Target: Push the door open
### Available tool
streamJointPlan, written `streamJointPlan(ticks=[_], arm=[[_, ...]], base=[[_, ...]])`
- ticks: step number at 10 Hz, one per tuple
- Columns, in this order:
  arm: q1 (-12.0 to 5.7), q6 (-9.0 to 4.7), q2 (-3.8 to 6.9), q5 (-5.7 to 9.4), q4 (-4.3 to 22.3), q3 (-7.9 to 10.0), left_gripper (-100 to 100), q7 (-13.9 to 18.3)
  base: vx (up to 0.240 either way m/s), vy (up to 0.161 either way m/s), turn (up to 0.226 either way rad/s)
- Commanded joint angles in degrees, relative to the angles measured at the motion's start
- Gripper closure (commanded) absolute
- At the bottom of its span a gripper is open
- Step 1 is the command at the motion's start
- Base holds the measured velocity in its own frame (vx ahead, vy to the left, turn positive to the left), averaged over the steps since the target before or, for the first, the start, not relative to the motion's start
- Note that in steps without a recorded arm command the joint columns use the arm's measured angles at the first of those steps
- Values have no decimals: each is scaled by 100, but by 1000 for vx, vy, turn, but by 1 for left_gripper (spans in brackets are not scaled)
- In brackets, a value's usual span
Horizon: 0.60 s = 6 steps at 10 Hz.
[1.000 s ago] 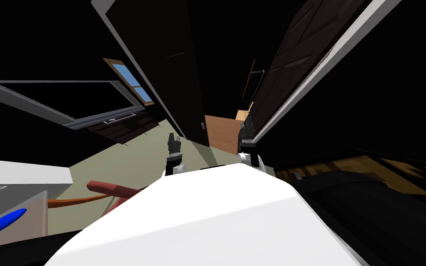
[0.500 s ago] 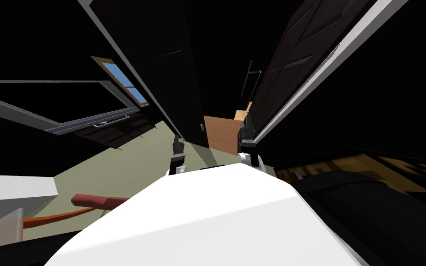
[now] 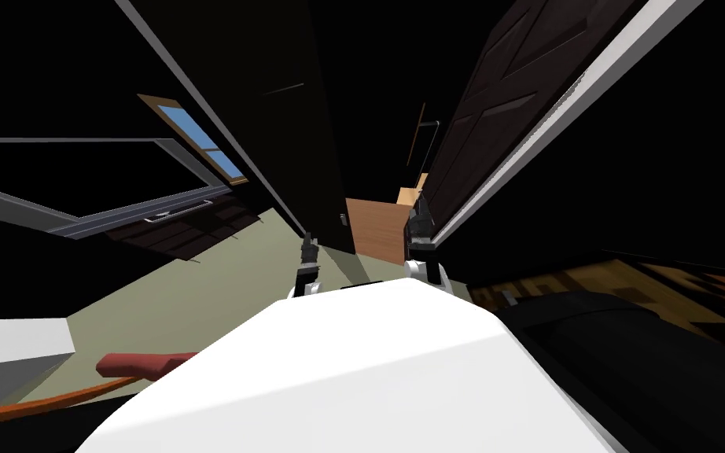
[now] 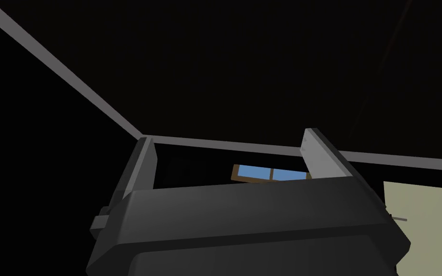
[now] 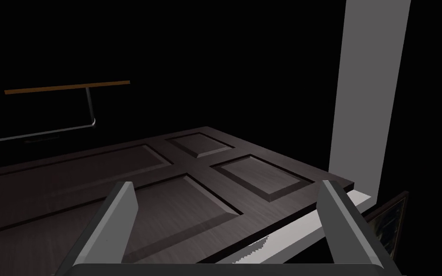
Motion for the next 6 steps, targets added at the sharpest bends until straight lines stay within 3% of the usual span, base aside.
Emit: streamJointPlan(ticks=[1,6], arm=[[-16,-56,-3,-14,200,-82,-100,24],[-180,-226,12,-33,933,-276,-100,111]], base=[[105,54,-92],[87,61,-87]])
